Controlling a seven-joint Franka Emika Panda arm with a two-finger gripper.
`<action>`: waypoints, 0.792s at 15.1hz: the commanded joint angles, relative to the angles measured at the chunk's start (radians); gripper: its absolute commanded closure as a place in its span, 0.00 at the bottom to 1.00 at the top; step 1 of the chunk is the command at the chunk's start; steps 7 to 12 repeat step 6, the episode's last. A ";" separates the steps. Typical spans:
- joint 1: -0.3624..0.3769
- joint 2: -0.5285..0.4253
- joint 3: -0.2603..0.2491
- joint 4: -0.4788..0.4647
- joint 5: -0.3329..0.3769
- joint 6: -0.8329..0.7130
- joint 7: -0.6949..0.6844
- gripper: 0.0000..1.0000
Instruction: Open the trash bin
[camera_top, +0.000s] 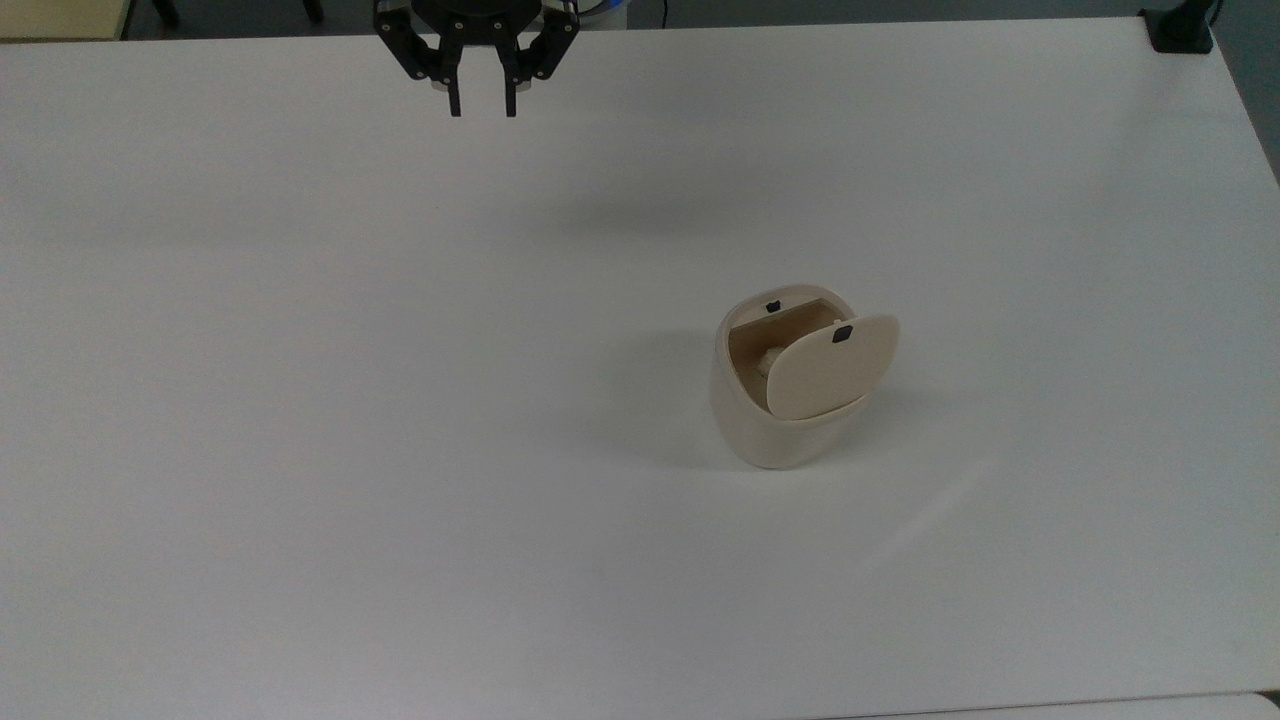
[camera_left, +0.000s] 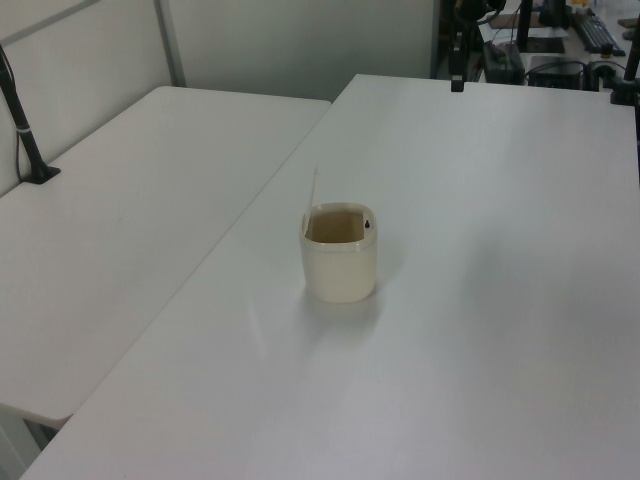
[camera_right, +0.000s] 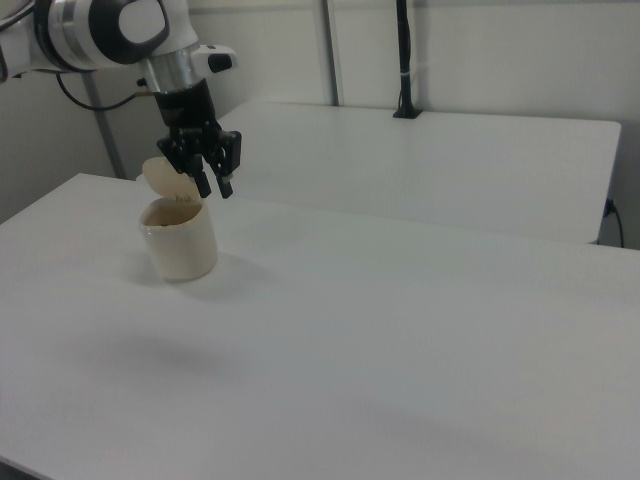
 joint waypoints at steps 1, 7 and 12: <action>-0.004 -0.034 0.004 -0.035 -0.010 -0.006 0.023 0.00; -0.010 -0.034 0.004 -0.032 -0.005 -0.004 0.021 0.00; -0.010 -0.034 0.004 -0.032 -0.005 -0.004 0.021 0.00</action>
